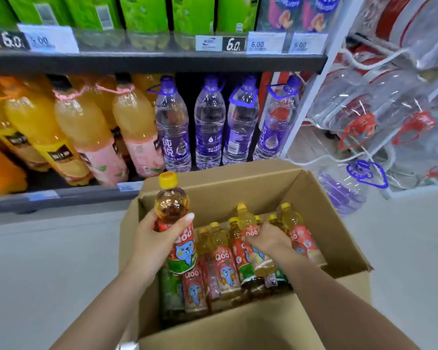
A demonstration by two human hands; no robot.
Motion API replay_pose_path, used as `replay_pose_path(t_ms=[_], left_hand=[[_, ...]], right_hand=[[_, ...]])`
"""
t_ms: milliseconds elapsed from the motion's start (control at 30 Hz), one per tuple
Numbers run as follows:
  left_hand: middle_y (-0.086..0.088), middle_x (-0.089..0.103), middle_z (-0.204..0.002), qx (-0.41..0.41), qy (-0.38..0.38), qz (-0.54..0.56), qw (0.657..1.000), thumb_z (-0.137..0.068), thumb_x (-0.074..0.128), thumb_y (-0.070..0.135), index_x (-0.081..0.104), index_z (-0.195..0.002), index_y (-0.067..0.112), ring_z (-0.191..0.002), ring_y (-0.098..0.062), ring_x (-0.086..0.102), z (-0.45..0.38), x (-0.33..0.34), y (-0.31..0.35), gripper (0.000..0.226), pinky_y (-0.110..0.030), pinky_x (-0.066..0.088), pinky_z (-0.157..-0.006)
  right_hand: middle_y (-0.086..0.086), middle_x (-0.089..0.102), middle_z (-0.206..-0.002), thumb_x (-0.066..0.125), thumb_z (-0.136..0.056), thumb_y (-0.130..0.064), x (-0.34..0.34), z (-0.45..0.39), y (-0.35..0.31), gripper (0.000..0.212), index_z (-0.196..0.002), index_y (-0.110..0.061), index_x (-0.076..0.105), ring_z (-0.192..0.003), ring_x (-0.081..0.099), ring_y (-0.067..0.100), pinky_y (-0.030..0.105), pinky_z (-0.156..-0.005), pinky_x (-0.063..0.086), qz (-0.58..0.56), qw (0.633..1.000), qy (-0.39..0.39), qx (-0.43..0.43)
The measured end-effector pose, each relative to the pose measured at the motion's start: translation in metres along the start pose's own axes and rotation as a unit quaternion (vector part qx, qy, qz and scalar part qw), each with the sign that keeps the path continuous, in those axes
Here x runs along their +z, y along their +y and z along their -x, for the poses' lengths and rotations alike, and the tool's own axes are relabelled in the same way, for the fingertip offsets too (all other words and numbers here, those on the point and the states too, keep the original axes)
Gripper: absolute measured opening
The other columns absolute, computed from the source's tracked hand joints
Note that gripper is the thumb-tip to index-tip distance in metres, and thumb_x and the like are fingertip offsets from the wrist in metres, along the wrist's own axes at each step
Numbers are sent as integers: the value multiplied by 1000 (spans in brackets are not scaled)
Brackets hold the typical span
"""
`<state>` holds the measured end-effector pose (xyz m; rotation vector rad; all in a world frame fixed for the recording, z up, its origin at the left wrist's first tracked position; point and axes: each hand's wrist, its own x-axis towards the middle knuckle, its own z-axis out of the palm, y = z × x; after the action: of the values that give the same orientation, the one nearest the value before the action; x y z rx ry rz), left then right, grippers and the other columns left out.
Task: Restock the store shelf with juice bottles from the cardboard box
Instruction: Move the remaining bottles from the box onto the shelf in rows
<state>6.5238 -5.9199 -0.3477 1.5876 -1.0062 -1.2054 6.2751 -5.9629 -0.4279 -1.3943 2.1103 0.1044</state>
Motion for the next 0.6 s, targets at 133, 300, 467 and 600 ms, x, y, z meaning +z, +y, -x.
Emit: replay_pose_path(t_ms=[133,300,467,600], left_hand=[[15,74,-81,7,13,-2,1000,-73,79,25,70,-93,26,-73,-1,70,3,-13,0,22,-13,51,-58],[2,75,-90,12,28,0,1000,-51,85,51,73,-92,26,-84,-13,72,7,-27,19,49,-32,57,-75],[13,75,-81,21,39,-9,999,-66,84,35,71,-90,31,-79,-6,71,6,-44,72,28,-21,51,-66],[13,74,-84,94,42,-16,995,-68,81,35,69,-91,35,-82,-4,68,5,-56,139,26,-20,48,-65]], right_hand=[[6,64,-115,67,-72,-58,20,-10,5,62,-114,-13,58,-105,62,25,31,-82,50,36,999,-26,11],[-4,67,-85,68,-70,-55,4,3,-1,39,-85,-19,65,-80,63,16,24,-62,43,5,999,-35,-10],[-9,65,-68,65,-55,-58,-47,44,-15,40,-77,-24,62,-69,62,9,26,-61,45,-56,995,-3,-78],[-23,61,-91,75,-53,-53,-112,90,-36,55,-96,-49,42,-81,56,-5,18,-75,45,-147,977,48,-148]])
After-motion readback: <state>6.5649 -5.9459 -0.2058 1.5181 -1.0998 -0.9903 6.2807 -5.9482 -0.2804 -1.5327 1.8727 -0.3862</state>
